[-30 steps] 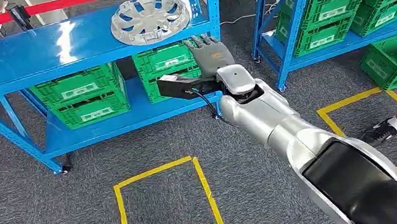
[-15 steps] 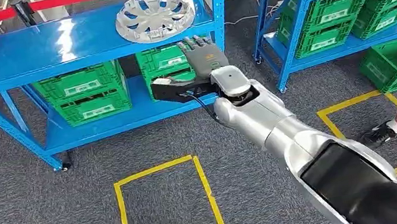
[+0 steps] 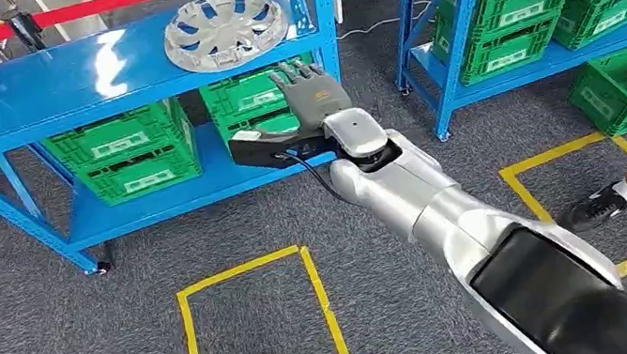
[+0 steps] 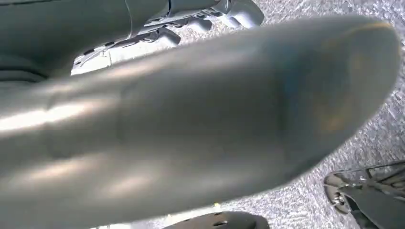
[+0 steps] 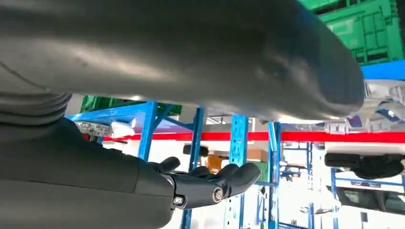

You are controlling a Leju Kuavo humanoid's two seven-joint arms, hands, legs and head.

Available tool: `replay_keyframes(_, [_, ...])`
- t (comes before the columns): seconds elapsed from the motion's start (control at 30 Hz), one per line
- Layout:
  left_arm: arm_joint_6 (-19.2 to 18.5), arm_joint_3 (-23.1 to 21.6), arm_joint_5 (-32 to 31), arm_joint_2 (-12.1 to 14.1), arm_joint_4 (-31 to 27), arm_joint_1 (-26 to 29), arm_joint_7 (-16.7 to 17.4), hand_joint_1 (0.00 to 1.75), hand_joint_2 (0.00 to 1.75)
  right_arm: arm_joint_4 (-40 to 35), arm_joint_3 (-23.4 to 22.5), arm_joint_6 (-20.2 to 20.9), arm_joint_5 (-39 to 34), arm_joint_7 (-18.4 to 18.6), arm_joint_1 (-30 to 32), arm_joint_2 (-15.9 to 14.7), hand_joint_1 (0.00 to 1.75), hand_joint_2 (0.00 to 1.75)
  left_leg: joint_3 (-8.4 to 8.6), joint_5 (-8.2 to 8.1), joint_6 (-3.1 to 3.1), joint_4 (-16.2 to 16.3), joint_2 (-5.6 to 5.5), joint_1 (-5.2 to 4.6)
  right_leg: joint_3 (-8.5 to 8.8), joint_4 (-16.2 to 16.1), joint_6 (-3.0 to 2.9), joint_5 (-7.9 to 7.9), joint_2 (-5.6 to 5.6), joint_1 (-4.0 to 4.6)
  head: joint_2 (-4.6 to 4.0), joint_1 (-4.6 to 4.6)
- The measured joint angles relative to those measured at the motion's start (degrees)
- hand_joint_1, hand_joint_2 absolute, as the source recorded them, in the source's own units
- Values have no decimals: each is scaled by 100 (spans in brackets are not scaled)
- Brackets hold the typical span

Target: Take the parts from the cabinet and place them on the table.

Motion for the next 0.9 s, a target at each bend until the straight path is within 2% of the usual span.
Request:
replay_keyframes(0.03, [2, 0, 0, 0, 5, 4, 0, 0, 0, 0, 7, 7, -7, 2, 18, 0, 0, 0, -32, 106, 13, -5, 0, -1, 17, 1, -8, -15, 5, 11, 0, 0])
replay_keyframes(0.07, [0, 0, 0, 0, 5, 6, 2, 0, 0, 0, 20, 11, -18, 2, 24, 2, 0, 0, 76, 323, 33, -273, -1, -4, 40, 1, -8, -34, 11, 16, 0, 0])
replay_keyframes(0.13, [0, 0, 0, 9, 5, 4, -2, 0, 0, -4, 46, 15, -35, 0, 23, 13, 0, 0, 569, 862, 122, -1292, 0, -26, 127, 1, 17, -91, 16, 25, 0, 0])
replay_keyframes(0.17, [0, 2, 0, 19, 5, 4, -9, 0, 0, -4, 50, 15, -35, 0, 23, 20, 0, 0, 743, 834, 171, -1601, -1, -56, 148, -5, 39, -121, 13, 20, 0, 6])
replay_keyframes(0.2, [0, 4, 0, 24, 5, -3, -15, 0, 0, -4, 61, 18, -37, -7, 7, 22, 0, 0, 817, 788, 182, -1715, 3, -90, 133, 4, 74, -135, 16, 44, 0, -7])
replay_keyframes(0.23, [0, 4, 0, 24, 5, -12, -15, 0, 0, -4, 79, 17, -39, -7, 9, 24, 0, 0, 808, 788, 188, -1694, -5, -97, 134, -23, 114, -121, 11, 35, 0, 4])
replay_keyframes(0.3, [0, 4, 0, 22, 7, 0, -15, 0, 0, -7, 101, 17, -42, -7, 24, 31, 0, 0, 828, 759, 270, -1739, -17, -89, 168, 14, 193, -68, 7, 45, 0, 13])
replay_keyframes(0.37, [0, 7, -2, 24, 7, 3, -15, 0, 0, -11, 112, 17, -42, -7, 17, 31, 0, 0, 933, 762, 321, -1797, -26, -54, 86, 193, 248, -157, -1, 24, 0, 15])
replay_keyframes(0.4, [0, 11, -4, 35, 7, -6, -18, 0, 0, -11, 116, 17, -42, -9, -5, 31, 0, 0, 945, 747, 354, -1798, -25, -53, -73, 474, 261, -299, -4, 21, 0, 24])
replay_keyframes(0.43, [0, 20, -7, 31, 7, -14, -31, 0, 0, -11, 125, 17, -48, -7, -11, 31, 0, 0, 957, 732, 371, -1795, -25, -53, -361, 972, 294, -499, -4, 11, 0, 15])
replay_keyframes(0.47, [-2, 28, -13, 24, 7, -13, -33, 0, 0, -9, 133, 17, -50, -7, 2, 31, 0, 0, 966, 715, 382, -1795, -24, -55, -582, 1325, 316, -637, -4, 12, 0, 20])
replay_keyframes(0.5, [-4, 39, -18, 24, 9, -10, -33, 0, 0, -9, 138, 17, -55, -7, 20, 31, 0, 0, 977, 698, 383, -1789, -25, -55, -795, 1629, 327, -722, -5, 12, 0, 20])
replay_keyframes(0.53, [-4, 42, -37, 22, 11, -5, -33, 0, 0, -9, 144, 17, -59, 0, 38, 24, 0, 0, 994, 676, 382, -1781, -26, -53, -904, 1693, 330, -660, -5, 5, 0, 22])
replay_keyframes(0.57, [-4, 44, -48, 17, 13, -4, -33, 0, 0, -9, 149, 17, -63, 7, 46, 20, 0, 0, 1022, 647, 370, -1770, -29, -49, -865, 1485, 315, -462, -6, 2, 0, 22])
replay_keyframes(0.6, [-4, 48, -52, 15, 13, -3, -31, 0, 0, -9, 155, 15, -79, 0, 43, 17, 0, 0, 1054, 613, 353, -1757, -34, -48, -720, 1083, 292, -194, -7, 2, 0, 22])
replay_keyframes(0.63, [-4, 52, -57, 15, 13, -6, -31, 0, 0, -9, 160, 4, -79, -9, 40, 17, 0, 0, 1102, 568, 327, -1745, -35, -45, -475, 500, 271, 148, -11, 2, 0, 22])
replay_keyframes(0.67, [-4, 55, -59, 11, 13, -7, -31, 0, 0, -9, 164, 0, -79, -9, 41, 15, 0, 0, 1128, 526, 292, -1739, -33, -43, -307, 49, 262, 330, -23, 5, 0, 20])
replay_keyframes(0.7, [-4, 55, -59, 9, 13, -17, -31, 0, 0, -9, 171, 0, -81, -13, 37, 2, 0, 0, 1132, 511, 261, -1723, -36, -63, -287, -15, 231, 107, -21, 50, 0, 15])
replay_keyframes(0.73, [-4, 57, -61, 9, 11, -20, -31, 0, 0, -9, 182, -2, -81, -18, 41, 2, 0, 0, 1118, 501, 217, -1751, -34, -63, -252, -2, 175, 117, -19, 63, 0, 17])
replay_keyframes(0.77, [-7, 57, -61, 7, 13, -17, -31, 0, 0, -11, 190, -2, -85, -31, 53, 4, 0, 0, 1150, 487, 179, -1764, -29, -64, -243, -13, 129, 195, -13, 60, 0, 17])
replay_keyframes(0.8, [-7, 59, -63, -2, 13, -12, -28, 0, 0, -9, 193, -2, -85, -22, 55, -13, 0, 0, 1177, 529, 133, -1710, -31, -63, -226, -25, 87, 182, -12, 63, 0, 24])
replay_keyframes(0.83, [-9, 63, -63, 0, 11, -11, -26, 0, 0, -11, 195, -4, -87, -33, 53, -17, 0, 0, 1198, 495, 101, -1702, -32, -59, -150, -50, 42, 188, -2, 36, 0, 17])
replay_keyframes(0.87, [-15, 68, -66, 2, 11, -16, -24, 0, 0, -13, 197, -9, -87, -37, 50, -15, 0, 0, 1140, 458, 88, -1593, -24, -49, -90, -72, 17, 174, -3, 23, 0, 20])
replay_keyframes(0.9, [-31, 70, -74, 0, 11, -34, -20, 0, 0, -13, 199, -11, -85, -50, 34, -15, 0, 0, 1004, 370, 57, -1313, -26, -51, -52, -76, -18, 150, -3, 16, 0, -28])
